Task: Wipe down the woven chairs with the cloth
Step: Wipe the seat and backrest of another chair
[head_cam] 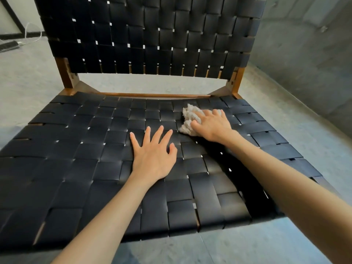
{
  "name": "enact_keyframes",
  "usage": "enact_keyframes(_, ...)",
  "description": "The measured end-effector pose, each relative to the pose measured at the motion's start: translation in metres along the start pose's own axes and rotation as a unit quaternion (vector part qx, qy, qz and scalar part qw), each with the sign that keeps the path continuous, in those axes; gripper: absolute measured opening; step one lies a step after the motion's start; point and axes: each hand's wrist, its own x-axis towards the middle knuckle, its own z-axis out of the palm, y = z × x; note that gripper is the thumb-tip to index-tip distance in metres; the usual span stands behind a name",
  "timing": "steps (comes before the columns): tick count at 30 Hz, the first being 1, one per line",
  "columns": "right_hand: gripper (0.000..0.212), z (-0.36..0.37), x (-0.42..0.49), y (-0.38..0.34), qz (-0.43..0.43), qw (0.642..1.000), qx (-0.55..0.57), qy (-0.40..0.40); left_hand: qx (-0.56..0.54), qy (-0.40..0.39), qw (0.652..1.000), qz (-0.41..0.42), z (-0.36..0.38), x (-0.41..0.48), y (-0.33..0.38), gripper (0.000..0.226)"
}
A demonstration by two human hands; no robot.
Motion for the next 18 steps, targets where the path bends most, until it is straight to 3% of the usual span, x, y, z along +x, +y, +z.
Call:
enact_keyframes(3, 0.068, -0.011, -0.071, -0.004, -0.017, 1.000, 0.002, -0.003, -0.001, -0.003, 1.000, 0.003, -0.002, 0.001, 0.001, 0.053)
enact_keyframes(7, 0.051, -0.025, -0.151, -0.010, -0.025, 0.999, -0.018, 0.016, -0.004, -0.035, 0.999, -0.003, -0.008, 0.001, 0.002, 0.053)
enact_keyframes(11, 0.055, -0.034, -0.205, -0.006, -0.026, 1.000, -0.008, 0.007, -0.007, -0.056, 0.998, -0.009, -0.015, 0.001, 0.005, 0.052)
enact_keyframes(14, 0.066, -0.037, -0.225, 0.020, 0.051, 0.996, -0.060, 0.029, -0.009, -0.079, 0.997, -0.013, -0.019, 0.003, 0.007, 0.061)
enact_keyframes(16, 0.063, -0.036, -0.222, 0.037, 0.122, 0.989, -0.073, 0.034, -0.015, -0.091, 0.996, -0.014, -0.020, 0.006, 0.011, 0.067)
enact_keyframes(18, 0.056, -0.033, -0.204, 0.046, 0.139, 0.988, -0.064, 0.023, -0.025, -0.090, 0.996, -0.005, -0.020, 0.010, 0.019, 0.066)
